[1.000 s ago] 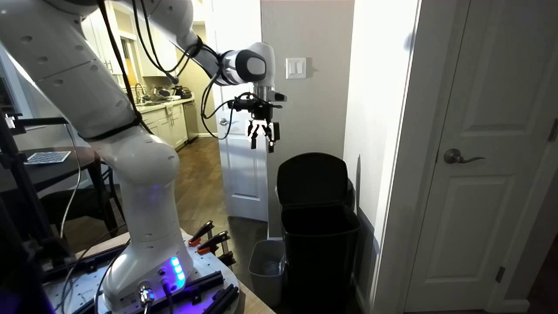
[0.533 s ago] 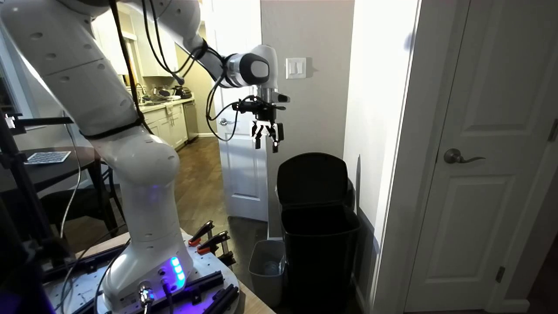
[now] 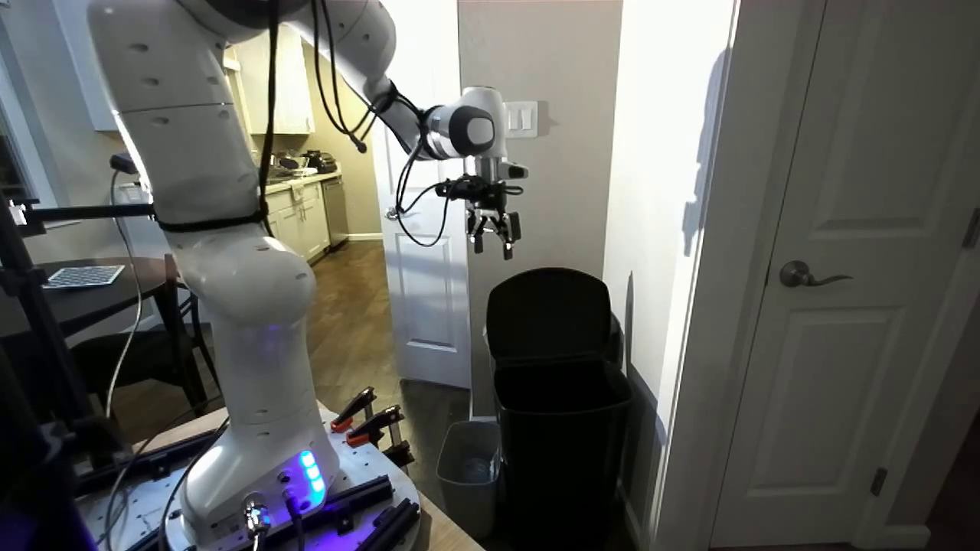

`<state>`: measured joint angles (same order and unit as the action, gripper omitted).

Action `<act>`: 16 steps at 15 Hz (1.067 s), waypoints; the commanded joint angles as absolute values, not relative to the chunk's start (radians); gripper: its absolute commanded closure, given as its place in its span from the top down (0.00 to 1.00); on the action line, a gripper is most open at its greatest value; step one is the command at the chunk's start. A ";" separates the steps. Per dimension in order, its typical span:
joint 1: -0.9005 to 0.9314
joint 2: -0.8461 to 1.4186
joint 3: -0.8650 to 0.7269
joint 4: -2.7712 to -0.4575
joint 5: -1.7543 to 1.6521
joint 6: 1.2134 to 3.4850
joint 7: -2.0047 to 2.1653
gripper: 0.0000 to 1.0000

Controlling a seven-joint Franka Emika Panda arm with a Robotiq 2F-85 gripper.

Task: Close the black bin

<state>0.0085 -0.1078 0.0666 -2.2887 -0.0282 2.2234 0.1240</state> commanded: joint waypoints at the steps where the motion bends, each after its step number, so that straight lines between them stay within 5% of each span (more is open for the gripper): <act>1: 0.027 0.037 0.071 -2.132 -0.032 2.254 0.199 1.00; 11: 0.131 0.393 0.046 -1.667 -0.051 2.204 0.385 1.00; 16: 0.127 0.352 0.044 -1.732 -0.026 2.239 0.340 1.00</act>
<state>0.1175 0.3516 0.0542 -1.7345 -0.0310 2.2425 0.3430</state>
